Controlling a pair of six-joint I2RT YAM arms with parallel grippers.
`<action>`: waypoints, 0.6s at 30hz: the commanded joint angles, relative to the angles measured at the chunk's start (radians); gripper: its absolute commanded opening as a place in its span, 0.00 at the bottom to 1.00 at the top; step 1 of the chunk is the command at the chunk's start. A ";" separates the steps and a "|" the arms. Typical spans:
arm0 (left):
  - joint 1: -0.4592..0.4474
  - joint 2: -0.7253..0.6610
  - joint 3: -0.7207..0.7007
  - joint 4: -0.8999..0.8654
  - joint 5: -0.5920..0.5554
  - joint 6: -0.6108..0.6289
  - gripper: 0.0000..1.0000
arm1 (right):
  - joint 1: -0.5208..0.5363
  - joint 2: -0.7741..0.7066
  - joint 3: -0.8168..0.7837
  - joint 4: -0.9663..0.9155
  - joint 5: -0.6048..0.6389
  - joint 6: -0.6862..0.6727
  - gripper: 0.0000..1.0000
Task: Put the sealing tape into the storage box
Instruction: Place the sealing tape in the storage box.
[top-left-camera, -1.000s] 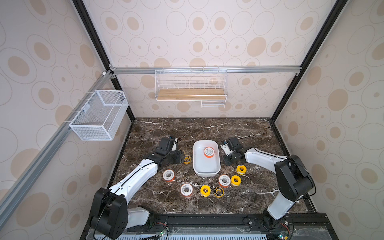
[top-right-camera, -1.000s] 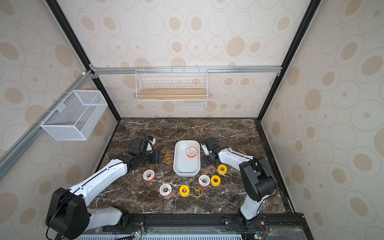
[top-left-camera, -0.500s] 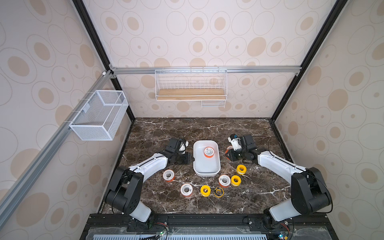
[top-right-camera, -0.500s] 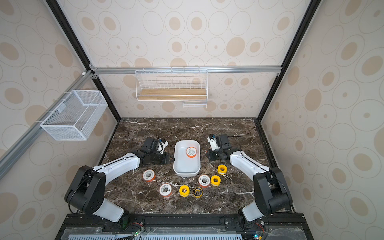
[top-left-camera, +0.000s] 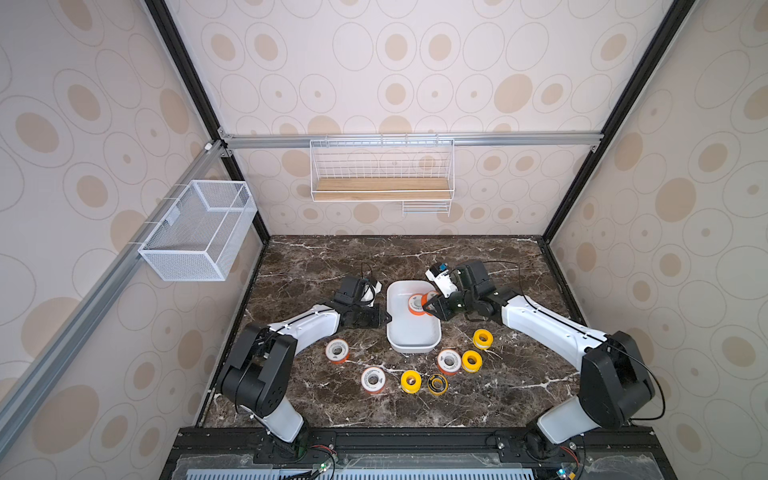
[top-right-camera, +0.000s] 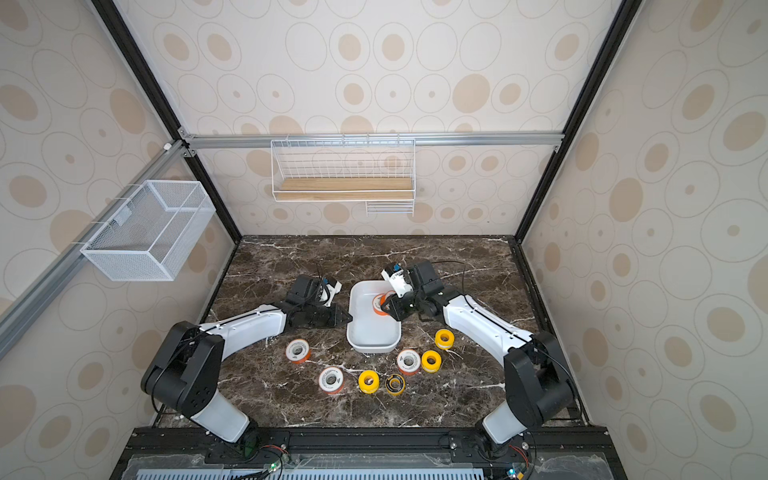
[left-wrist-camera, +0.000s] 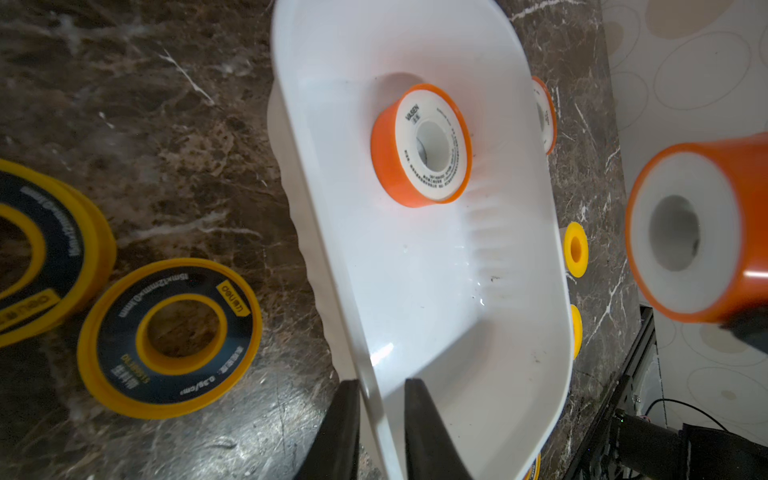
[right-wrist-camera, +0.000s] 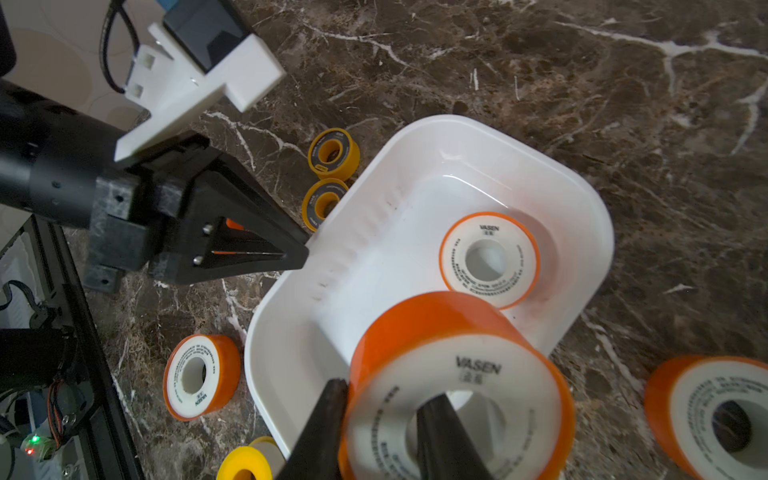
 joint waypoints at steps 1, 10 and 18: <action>-0.005 0.016 0.017 0.014 0.007 -0.006 0.23 | 0.039 0.059 0.055 -0.062 0.016 -0.044 0.26; -0.004 0.012 0.003 0.025 0.004 -0.025 0.23 | 0.096 0.196 0.154 -0.147 0.085 -0.071 0.26; -0.003 0.013 -0.004 0.052 0.011 -0.076 0.23 | 0.110 0.256 0.177 -0.185 0.112 -0.089 0.27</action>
